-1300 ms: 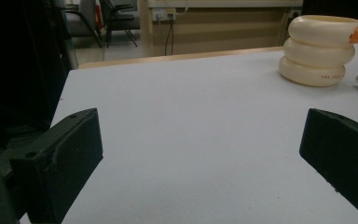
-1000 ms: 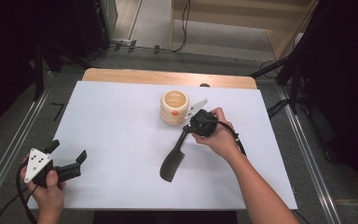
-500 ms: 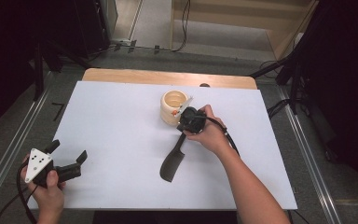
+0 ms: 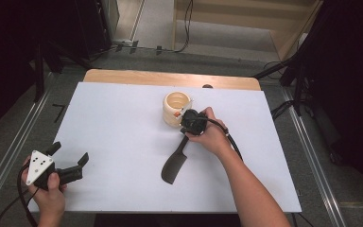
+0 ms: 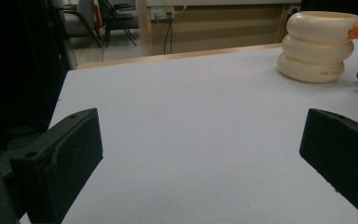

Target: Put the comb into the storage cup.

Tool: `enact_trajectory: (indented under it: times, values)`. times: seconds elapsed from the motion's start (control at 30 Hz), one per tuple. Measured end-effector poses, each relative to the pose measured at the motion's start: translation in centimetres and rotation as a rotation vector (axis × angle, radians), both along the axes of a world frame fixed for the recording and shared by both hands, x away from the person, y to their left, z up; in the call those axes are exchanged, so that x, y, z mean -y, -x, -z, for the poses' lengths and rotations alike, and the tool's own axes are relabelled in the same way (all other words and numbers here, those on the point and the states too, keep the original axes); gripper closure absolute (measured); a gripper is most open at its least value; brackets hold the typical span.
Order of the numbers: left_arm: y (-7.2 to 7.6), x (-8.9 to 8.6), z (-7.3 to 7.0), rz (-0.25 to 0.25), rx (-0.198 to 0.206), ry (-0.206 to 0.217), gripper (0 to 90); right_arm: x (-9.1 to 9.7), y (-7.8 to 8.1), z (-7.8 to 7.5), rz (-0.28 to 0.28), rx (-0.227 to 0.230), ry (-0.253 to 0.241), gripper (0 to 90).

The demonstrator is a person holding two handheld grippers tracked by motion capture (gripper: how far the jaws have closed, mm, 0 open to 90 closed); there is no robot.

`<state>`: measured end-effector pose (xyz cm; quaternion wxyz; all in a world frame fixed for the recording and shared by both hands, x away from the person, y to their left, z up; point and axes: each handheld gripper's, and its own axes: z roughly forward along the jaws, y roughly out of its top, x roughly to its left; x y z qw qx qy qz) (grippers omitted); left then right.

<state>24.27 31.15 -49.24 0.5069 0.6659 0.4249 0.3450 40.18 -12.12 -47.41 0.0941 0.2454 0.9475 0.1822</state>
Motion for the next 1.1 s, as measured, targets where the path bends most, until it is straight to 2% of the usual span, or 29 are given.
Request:
enact_trajectory:
  times: [0.13,0.23,0.3,0.6,0.63,0.67,0.97,1.1]
  values:
    - [0.0,0.0,0.0,-0.001,0.0,0.002,0.0,0.2,0.0,0.1,0.007,0.006,0.012,88.4]
    - [0.0,0.0,0.0,0.0,-0.001,0.0,0.0,0.6,0.1,0.3,0.017,-0.014,-0.004,88.5]
    - [0.0,0.0,0.0,-0.001,0.0,0.0,0.0,0.7,0.2,0.2,0.013,-0.015,0.004,88.4]
    - [0.0,0.0,0.0,-0.002,0.0,0.002,0.0,1.2,0.9,-0.2,-0.057,-0.023,0.009,88.5]
    - [0.0,0.0,0.0,-0.002,0.0,0.002,0.0,1.2,1.1,-0.3,-0.039,-0.032,0.006,88.5]
    - [0.0,0.0,0.0,-0.003,0.0,0.002,0.0,1.4,1.0,-0.2,-0.057,-0.033,0.002,88.5]
    - [0.0,0.0,0.0,-0.002,-0.003,-0.002,0.0,2.3,0.8,0.1,-0.028,-0.029,0.027,88.4]
    - [0.0,0.1,0.0,0.0,-0.003,-0.002,0.0,2.6,0.8,0.6,-0.023,-0.051,0.052,88.4]
